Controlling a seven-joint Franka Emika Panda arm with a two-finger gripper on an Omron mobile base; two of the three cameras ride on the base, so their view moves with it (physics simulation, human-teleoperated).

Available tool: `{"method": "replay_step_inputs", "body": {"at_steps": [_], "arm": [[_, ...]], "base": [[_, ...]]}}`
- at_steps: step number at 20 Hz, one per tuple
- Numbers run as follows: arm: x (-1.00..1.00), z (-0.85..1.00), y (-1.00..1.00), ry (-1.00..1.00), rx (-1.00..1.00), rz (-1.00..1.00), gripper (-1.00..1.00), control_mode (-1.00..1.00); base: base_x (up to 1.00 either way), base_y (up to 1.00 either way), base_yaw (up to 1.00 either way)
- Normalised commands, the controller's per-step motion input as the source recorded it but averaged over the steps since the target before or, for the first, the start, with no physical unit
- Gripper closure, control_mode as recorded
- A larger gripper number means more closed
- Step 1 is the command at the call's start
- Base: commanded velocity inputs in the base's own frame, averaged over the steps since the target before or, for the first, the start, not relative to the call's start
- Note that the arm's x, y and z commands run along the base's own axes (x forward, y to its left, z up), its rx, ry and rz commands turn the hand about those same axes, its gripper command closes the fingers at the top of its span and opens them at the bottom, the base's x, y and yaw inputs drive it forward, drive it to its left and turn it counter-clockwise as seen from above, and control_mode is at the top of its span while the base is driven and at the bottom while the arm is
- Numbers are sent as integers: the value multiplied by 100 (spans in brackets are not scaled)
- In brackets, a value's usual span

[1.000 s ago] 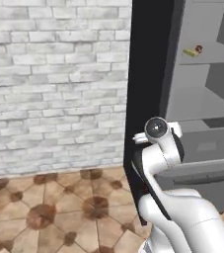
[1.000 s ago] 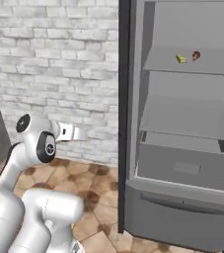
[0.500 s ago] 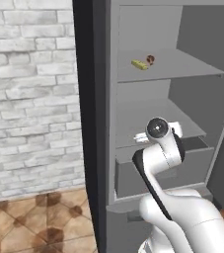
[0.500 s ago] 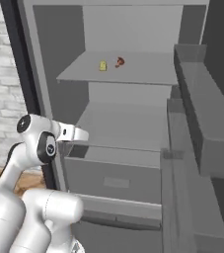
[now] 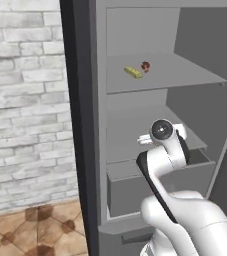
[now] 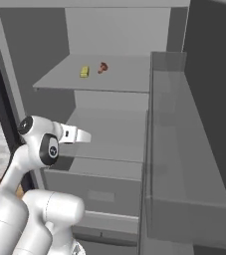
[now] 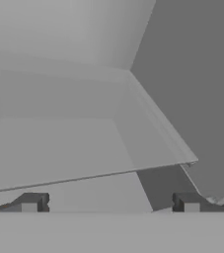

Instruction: Pick the egg and butter from the fridge and place them by the bowl for mixing.

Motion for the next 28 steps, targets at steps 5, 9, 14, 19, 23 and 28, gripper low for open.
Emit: {"method": "replay_step_inputs", "body": {"at_steps": [5, 9, 14, 19, 23, 28], "arm": [[0, 0, 0, 0, 0, 0, -100, 100], [0, 0, 0, 0, 0, 0, -100, 100], [0, 0, 0, 0, 0, 0, -100, 100], [0, 0, 0, 0, 0, 0, -100, 100], [0, 0, 0, 0, 0, 0, -100, 100], [0, 0, 0, 0, 0, 0, -100, 100]], "base": [[86, 2, 0], [100, 0, 0], [90, -24, -1], [34, -32, -6], [15, -1, 0], [56, -13, 0]]}}
